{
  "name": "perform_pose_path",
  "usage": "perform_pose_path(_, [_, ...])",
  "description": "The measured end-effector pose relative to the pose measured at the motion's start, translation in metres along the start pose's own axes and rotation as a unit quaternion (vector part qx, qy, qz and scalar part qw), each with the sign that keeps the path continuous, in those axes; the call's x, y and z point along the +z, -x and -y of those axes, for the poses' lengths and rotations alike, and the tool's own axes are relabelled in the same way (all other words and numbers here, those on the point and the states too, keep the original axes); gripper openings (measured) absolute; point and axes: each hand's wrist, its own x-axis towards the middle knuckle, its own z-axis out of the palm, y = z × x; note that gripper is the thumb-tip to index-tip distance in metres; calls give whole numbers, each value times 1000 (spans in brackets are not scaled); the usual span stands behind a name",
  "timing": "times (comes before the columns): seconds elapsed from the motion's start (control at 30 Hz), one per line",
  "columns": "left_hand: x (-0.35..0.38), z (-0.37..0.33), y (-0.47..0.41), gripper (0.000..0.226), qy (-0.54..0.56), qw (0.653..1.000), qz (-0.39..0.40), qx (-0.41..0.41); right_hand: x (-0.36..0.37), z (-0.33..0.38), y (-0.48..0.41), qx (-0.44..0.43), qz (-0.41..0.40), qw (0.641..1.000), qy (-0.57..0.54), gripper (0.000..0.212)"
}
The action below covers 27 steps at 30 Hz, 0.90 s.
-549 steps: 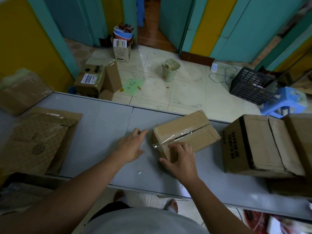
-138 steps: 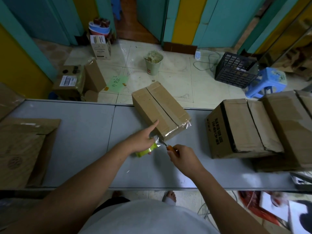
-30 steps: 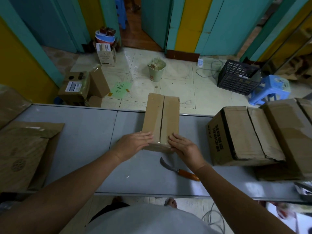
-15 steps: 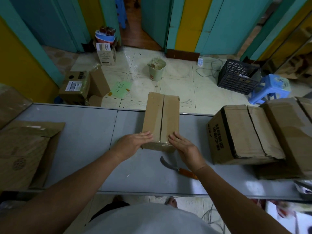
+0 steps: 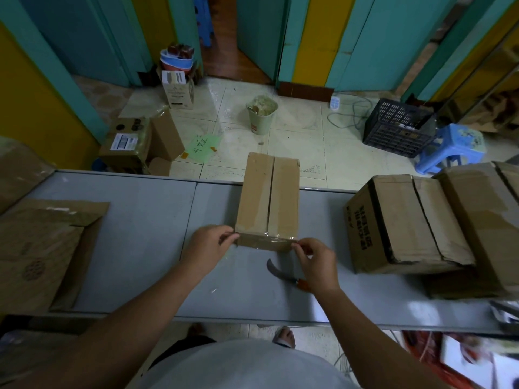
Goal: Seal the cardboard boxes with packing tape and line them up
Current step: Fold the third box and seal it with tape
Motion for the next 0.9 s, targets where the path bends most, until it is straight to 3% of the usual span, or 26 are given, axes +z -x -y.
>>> perform_pose_path(0.37, [-13, -8, -6, 23, -113, 990, 73, 33, -5, -9, -8, -46, 47, 996, 67, 8])
perform_pose_path(0.6, [-26, -15, -4, 21, -93, 987, 123, 42, -13, -12, -5, -60, 83, 994, 41, 4])
perform_pose_path(0.73, [-32, -16, -5, 27, -86, 981, 174, 30, -20, -11, -3, -58, 110, 992, 18, 13])
perform_pose_path(0.9, [-39, -12, -7, 16, -86, 974, 202, 48, -31, -10, -1, -68, 167, 983, 19, 30])
